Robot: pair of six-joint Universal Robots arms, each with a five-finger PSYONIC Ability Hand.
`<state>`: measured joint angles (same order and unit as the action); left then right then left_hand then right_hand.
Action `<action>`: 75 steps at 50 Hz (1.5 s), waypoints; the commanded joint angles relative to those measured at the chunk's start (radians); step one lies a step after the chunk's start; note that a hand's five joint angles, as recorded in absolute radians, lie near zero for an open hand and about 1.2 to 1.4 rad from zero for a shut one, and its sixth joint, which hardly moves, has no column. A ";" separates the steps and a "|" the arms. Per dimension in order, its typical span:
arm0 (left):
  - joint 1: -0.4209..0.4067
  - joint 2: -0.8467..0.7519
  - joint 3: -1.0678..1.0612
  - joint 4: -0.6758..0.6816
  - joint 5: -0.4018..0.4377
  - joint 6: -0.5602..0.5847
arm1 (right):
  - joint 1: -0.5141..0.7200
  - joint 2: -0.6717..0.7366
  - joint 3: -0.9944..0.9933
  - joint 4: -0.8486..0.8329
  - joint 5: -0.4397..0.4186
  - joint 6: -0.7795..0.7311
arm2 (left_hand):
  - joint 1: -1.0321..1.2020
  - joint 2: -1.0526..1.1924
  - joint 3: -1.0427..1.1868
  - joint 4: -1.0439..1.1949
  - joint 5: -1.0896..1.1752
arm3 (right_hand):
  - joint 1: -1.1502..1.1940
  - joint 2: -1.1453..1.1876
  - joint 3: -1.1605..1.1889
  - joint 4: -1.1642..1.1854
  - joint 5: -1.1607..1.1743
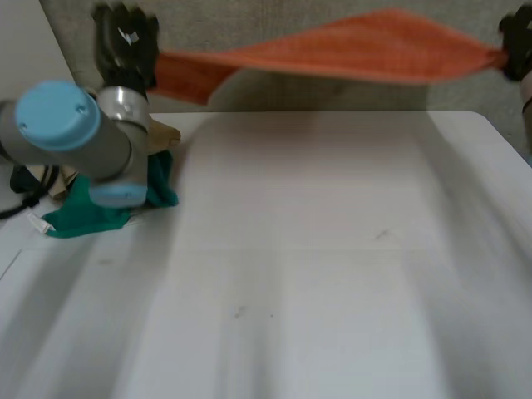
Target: Fold the laundry.
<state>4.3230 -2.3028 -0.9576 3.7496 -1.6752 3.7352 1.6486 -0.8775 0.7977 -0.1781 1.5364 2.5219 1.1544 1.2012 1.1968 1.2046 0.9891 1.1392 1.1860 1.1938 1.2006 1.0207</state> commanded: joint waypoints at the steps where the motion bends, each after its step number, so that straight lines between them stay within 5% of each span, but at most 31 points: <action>1: -0.037 0.017 -0.237 -0.079 0.034 0.008 | -0.007 0.048 0.107 0.087 -0.012 -0.014 | 0.242 0.195 0.199 0.192 0.233 | 0.257 0.210 0.202 0.196 0.201; 9: -0.039 0.232 -0.575 -0.379 0.032 0.018 | -0.044 0.022 0.325 0.374 -0.019 -0.095 | 0.242 0.195 0.199 0.192 0.233 | 0.257 0.210 0.202 0.196 0.201; 16: -0.040 0.540 -0.851 -0.726 0.043 0.083 | -0.188 -0.349 0.691 0.619 -0.028 -0.417 | 0.242 0.195 0.199 0.192 0.233 | 0.257 0.210 0.202 0.196 0.201; 20: -0.026 0.608 -0.886 -0.806 0.084 0.155 | -0.228 -0.393 0.756 0.666 -0.033 -0.555 | 0.242 0.195 0.199 0.192 0.233 | 0.257 0.210 0.202 0.196 0.201; 26: -0.016 0.491 -0.794 -0.716 0.129 0.204 | -0.220 -0.367 0.710 0.631 -0.042 -0.473 | 0.242 0.195 0.199 0.192 0.233 | 0.257 0.210 0.202 0.196 0.201; 35: -0.031 0.205 -0.517 -0.499 0.121 0.199 | -0.161 -0.123 0.526 0.427 -0.041 -0.278 | 0.242 0.195 0.199 0.192 0.233 | 0.257 0.210 0.202 0.196 0.201; 48: -0.060 -0.137 -0.043 -0.429 0.092 0.209 | -0.093 0.159 0.203 0.247 0.010 -0.272 | 0.242 0.195 0.199 0.192 0.233 | 0.257 0.210 0.202 0.196 0.201; 57: -0.065 -0.257 0.088 -0.356 0.091 0.212 | -0.070 0.298 0.029 0.223 0.025 -0.261 | 0.242 0.195 0.199 0.192 0.233 | 0.255 0.208 0.201 0.194 0.199; 58: -0.065 -0.265 0.094 -0.350 0.089 0.212 | -0.067 0.305 0.015 0.216 0.030 -0.259 | 0.242 0.195 0.199 0.192 0.233 | -0.207 -0.254 -0.262 -0.268 -0.263; 59: -0.071 -0.273 0.100 -0.338 0.086 0.212 | -0.058 0.319 -0.004 0.204 0.043 -0.265 | -0.752 -0.799 -0.794 -0.802 -0.761 | -0.965 -1.011 -1.019 -1.026 -1.021; 60: -0.075 -0.274 0.102 -0.333 0.084 0.212 | -0.053 0.325 -0.015 0.203 0.053 -0.264 | -0.980 -1.027 -1.022 -1.030 -0.989 | -0.965 -1.011 -1.019 -1.026 -1.021; 62: -0.086 -0.276 0.103 -0.326 0.088 0.212 | -0.043 0.325 -0.028 0.197 0.067 -0.258 | -0.751 -0.797 -0.793 -0.801 -0.760 | -0.965 -1.011 -1.019 -1.026 -1.021; 63: -0.095 -0.276 0.102 -0.318 0.086 0.207 | -0.035 0.313 -0.031 0.190 0.080 -0.249 | -0.980 -1.027 -1.022 -1.030 -0.989 | -0.965 -1.011 -1.019 -1.026 -1.021; 75: -0.117 -0.081 -0.003 -0.306 0.084 0.196 | -0.052 0.029 0.103 0.227 0.094 -0.008 | -0.980 -1.027 -1.022 -1.030 -0.989 | -0.965 -1.011 -1.019 -1.026 -1.021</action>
<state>4.2099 -2.5059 -0.8806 3.4422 -1.5922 3.9356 1.6079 -0.6997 0.7950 0.0153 1.6395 2.4028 0.2013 0.2104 0.2164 0.2070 0.0497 0.2236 0.2131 0.2117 0.2186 0.0482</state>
